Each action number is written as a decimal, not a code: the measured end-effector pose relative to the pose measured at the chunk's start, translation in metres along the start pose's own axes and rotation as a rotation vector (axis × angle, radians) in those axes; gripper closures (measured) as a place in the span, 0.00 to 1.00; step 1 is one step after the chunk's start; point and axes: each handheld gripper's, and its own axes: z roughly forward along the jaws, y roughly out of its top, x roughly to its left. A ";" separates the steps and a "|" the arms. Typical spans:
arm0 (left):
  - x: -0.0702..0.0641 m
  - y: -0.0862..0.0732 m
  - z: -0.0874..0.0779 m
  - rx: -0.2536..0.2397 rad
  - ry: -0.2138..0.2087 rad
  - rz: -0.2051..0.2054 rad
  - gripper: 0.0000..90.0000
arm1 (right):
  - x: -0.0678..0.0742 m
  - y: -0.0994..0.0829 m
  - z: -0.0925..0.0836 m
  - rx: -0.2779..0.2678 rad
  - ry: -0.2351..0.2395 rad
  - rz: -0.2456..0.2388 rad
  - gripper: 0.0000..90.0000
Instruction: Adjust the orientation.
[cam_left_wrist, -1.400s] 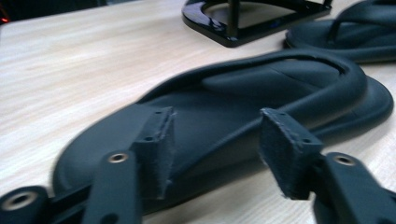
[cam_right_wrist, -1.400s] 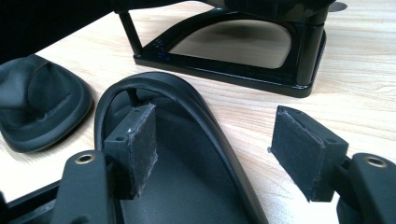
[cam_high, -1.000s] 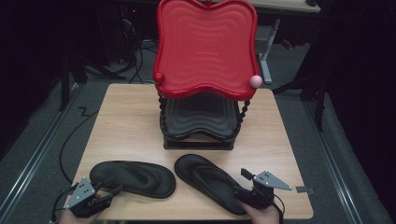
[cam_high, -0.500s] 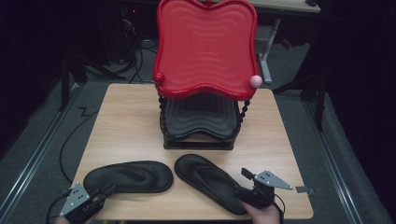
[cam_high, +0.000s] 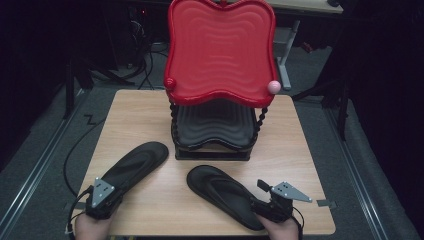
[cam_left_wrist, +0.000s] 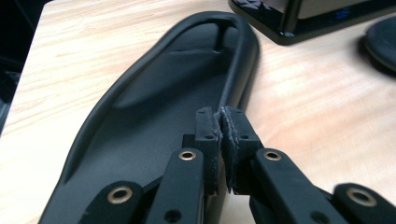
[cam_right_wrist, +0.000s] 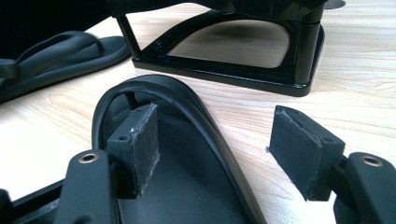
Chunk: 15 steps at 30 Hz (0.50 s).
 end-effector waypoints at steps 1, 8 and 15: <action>-0.002 0.003 0.005 0.004 0.024 -0.005 0.95 | 0.000 0.000 0.000 0.000 -0.001 0.001 0.36; -0.020 0.021 0.028 0.010 0.025 -0.062 0.95 | -0.004 0.000 -0.005 -0.008 -0.004 0.002 0.36; -0.034 0.026 0.034 -0.007 -0.017 -0.034 0.93 | -0.015 -0.001 -0.013 -0.023 -0.028 0.014 0.37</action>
